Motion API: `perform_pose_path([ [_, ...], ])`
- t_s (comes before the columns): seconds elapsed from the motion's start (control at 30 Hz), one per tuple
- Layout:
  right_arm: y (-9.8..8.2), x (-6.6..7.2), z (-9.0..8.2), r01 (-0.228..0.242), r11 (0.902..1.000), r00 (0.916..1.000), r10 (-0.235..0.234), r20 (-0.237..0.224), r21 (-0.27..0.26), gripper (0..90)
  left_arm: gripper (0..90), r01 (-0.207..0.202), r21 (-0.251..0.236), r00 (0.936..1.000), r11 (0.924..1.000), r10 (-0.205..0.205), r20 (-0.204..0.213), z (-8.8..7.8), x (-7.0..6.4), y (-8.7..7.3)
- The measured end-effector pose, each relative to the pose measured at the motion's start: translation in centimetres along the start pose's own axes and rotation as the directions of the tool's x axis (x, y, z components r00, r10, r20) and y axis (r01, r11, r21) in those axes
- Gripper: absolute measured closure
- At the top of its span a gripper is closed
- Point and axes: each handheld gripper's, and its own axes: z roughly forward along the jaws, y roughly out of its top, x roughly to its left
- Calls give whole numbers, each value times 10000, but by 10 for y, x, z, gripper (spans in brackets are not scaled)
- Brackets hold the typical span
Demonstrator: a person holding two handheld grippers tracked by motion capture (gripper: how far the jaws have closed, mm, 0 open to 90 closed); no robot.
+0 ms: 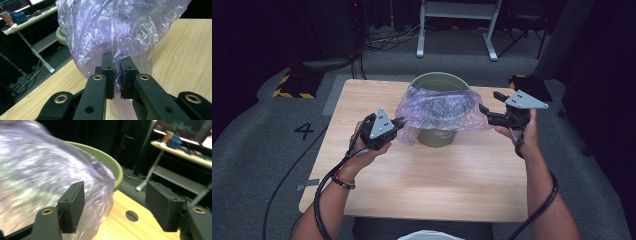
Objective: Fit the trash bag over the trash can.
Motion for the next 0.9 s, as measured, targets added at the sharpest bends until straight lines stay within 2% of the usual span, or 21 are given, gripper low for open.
perform_pose_path([
  [0.03, -3, 3, -11, 284, 9994, 9988, -292, -384, -209, 291, 851, -9, 47, 10000, 10000, 9, 5, -1, 0, 1],
  [0.07, -3, 3, -11, 284, 9994, 9988, -292, -384, -209, 291, 855, -9, 47, 10000, 10000, 9, 5, -1, 0, 1],
  [0.17, -13, 12, -29, 857, 9960, 9917, -878, -944, -255, 281, 856, 33, 41, 10000, 10000, -33, 26, -1, 1, 1],
  [0.33, -31, 26, -40, 1486, 9888, 9797, -1493, -1334, -153, 273, 865, 99, 20, 9999, 9999, -99, 54, 0, 1, 2],
  [0.4, -37, 32, -40, 1706, 9853, 9757, -1703, -1377, -91, 271, 865, 114, 18, 9999, 9999, -114, 89, 0, 1, 2],
  [0.43, -43, 37, -37, 1925, 9812, 9743, -1900, -1211, 99, 271, 865, 140, 27, 9999, 9999, -140, 69, 1, 1, 2],
  [0.5, -45, 40, -32, 1990, 9796, 9774, -1964, -785, 270, 279, 865, 139, 50, 9999, 9999, -139, 77, 1, 2, 2],
  [0.57, -46, 40, -30, 2073, 9778, 9766, -2051, -645, 297, 281, 865, 222, -1, 9997, 9998, -222, 123, 1, 4, 3],
  [0.63, -47, 42, -25, 2099, 9773, 9770, -2086, -435, 292, 325, 865, 229, -31, 9997, 9997, -229, 107, 1, 5, 3],
  [0.67, -47, 42, -20, 2172, 9750, 9761, -2170, -79, 462, 360, 864, 210, -22, 9998, 9998, -210, 76, 0, 6, 3],
  [0.7, -47, 39, -16, 1976, 9795, 9801, -1981, 122, 386, 525, 864, 228, -40, 9997, 9997, -228, 75, 0, 8, 4],
  [0.73, -47, 39, -16, 1976, 9795, 9801, -1981, 122, 386, 525, 864, 228, -40, 9997, 9997, -228, 75, 0, 8, 4],
  [0.77, -46, 35, -15, 1732, 9848, 9849, -1732, -15, 115, 671, 863, 241, -54, 9997, 9997, -240, 38, 0, 9, 5],
  [0.8, -46, 35, -15, 1732, 9848, 9849, -1732, -15, 115, 671, 862, 241, -54, 9997, 9997, -240, 38, 0, 9, 5],
  [0.83, -43, 31, -16, 1569, 9874, 9875, -1572, -134, -190, 782, 862, 221, -29, 9998, 9998, -221, -3, -1, 12, 7],
  [0.87, -43, 31, -16, 1569, 9874, 9875, -1572, -134, -190, 782, 859, 221, -29, 9998, 9998, -221, -3, -1, 12, 7],
  [0.9, -41, 28, -16, 1447, 9888, 9892, -1455, -194, -362, 821, 859, 227, -32, 9997, 9997, -227, -27, -1, 14, 8],
])
